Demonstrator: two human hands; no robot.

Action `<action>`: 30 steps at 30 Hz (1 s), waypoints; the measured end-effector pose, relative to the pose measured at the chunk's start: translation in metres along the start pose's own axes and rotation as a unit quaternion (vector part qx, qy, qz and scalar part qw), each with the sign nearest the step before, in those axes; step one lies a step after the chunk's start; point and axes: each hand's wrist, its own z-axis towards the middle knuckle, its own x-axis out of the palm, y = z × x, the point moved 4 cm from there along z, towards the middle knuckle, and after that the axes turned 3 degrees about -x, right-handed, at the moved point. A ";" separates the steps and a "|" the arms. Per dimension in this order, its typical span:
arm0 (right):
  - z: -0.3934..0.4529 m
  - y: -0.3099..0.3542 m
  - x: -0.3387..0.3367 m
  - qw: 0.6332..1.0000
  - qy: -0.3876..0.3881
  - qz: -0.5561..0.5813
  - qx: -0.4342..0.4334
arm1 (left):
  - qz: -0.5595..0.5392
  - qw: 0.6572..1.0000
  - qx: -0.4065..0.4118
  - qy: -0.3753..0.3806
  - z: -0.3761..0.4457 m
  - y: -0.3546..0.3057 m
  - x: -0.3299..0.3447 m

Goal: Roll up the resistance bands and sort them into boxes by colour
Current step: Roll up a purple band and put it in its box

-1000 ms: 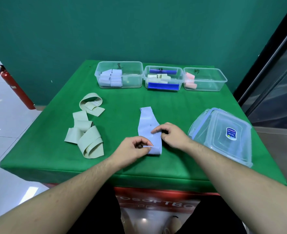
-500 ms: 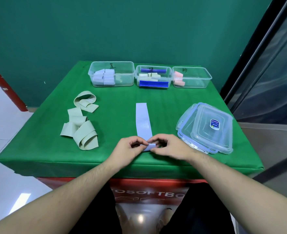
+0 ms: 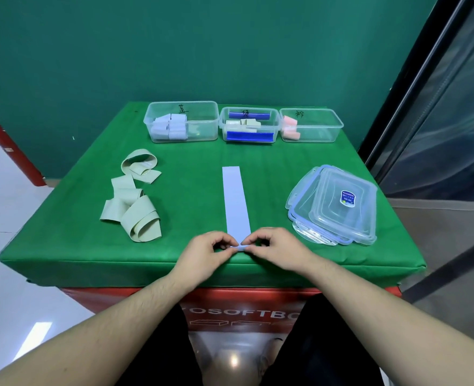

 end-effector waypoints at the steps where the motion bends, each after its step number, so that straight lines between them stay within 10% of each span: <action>1: 0.001 -0.002 0.001 1.000 -0.006 0.011 0.008 | 0.001 1.000 -0.003 -0.004 0.000 0.000 0.001; 30: -0.017 0.008 0.018 0.960 -0.087 -0.224 -0.143 | 0.159 0.974 0.153 -0.060 -0.011 0.009 0.010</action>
